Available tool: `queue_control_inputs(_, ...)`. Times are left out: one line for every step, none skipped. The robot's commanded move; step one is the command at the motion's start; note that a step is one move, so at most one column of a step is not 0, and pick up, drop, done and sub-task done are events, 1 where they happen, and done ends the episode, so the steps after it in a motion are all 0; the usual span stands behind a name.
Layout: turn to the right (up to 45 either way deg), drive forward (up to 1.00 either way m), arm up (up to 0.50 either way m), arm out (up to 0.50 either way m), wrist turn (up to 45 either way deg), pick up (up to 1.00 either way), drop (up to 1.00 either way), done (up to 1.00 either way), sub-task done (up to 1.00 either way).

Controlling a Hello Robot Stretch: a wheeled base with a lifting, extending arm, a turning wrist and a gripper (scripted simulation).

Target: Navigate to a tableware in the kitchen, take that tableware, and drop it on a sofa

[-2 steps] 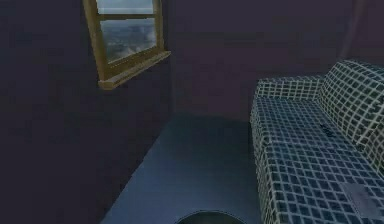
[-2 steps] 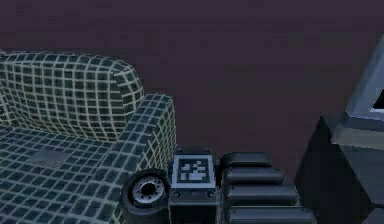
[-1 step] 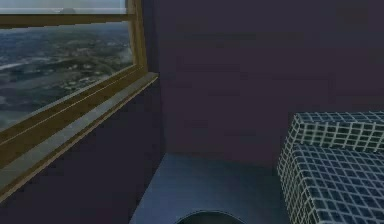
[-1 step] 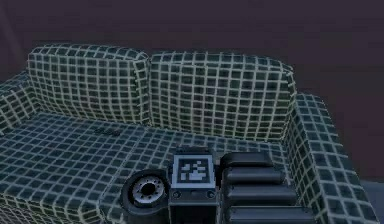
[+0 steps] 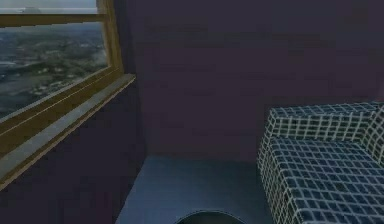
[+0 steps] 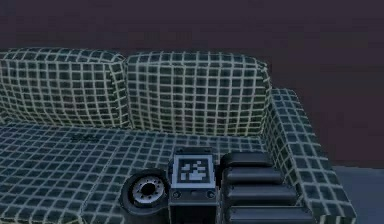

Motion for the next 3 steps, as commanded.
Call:
queue_control_inputs(0.0, 0.55, 0.00, 0.00, 0.0, 0.00, 0.00, 0.00, 0.00)
queue_control_inputs(-45.0, 0.00, 0.00, 0.00, 0.0, 0.00, 0.00, 0.00, 0.00)
queue_control_inputs(-39.0, 0.00, 0.00, 0.00, 0.0, 0.00, 0.00, 0.00, 0.00)
